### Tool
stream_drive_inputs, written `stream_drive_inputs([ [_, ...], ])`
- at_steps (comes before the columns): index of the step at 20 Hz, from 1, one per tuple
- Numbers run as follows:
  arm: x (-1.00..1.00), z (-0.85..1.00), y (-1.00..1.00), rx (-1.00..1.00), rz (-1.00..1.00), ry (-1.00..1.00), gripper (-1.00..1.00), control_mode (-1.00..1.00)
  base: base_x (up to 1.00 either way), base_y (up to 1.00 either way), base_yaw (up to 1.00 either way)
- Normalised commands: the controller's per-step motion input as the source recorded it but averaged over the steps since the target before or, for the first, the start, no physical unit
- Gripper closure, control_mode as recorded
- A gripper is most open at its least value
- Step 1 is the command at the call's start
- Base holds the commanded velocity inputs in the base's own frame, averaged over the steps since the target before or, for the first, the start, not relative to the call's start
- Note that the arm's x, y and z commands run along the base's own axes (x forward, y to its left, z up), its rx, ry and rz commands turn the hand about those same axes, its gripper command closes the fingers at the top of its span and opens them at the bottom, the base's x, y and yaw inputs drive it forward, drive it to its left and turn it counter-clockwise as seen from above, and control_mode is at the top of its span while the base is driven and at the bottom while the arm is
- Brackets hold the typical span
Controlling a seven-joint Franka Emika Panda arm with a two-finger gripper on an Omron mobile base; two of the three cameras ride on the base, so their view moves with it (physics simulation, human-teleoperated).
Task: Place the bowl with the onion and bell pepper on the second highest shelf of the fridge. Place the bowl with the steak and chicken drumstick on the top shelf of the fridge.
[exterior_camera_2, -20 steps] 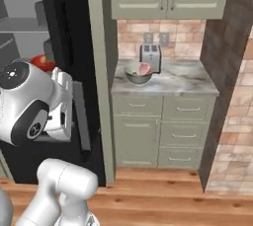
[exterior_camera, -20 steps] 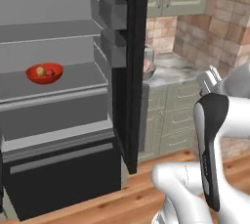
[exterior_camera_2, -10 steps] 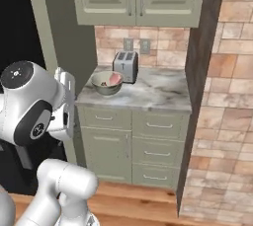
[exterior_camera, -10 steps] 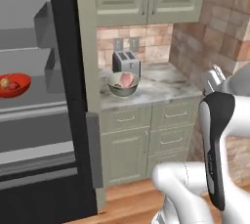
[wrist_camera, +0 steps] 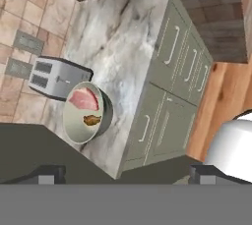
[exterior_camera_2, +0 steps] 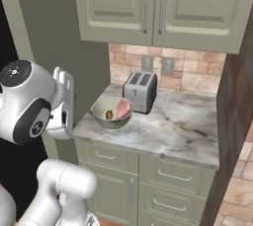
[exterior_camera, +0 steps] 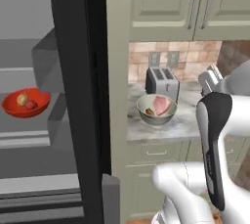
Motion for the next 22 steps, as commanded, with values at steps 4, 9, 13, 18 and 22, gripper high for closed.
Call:
stream_drive_inputs([
  [4, 0.0, 0.0, 0.0, 0.0, 0.0, 0.0, -1.0, 1.0, 0.73, -0.23, 0.05],
  [9, 0.51, -0.7, -0.1, 0.0, 0.13, 0.18, -1.0, -1.0, 0.15, -0.01, 0.02],
  [13, 0.75, -0.91, -0.28, 0.0, 0.23, 0.22, -1.0, -1.0, 0.0, 0.0, 0.0],
  [18, 0.95, -0.71, -0.02, -0.02, 0.12, 0.21, -1.0, -1.0, 0.0, 0.0, 0.0],
  [22, 0.26, -0.22, 0.08, -0.02, 0.06, 0.07, -1.0, -1.0, 0.0, 0.0, 0.0],
])
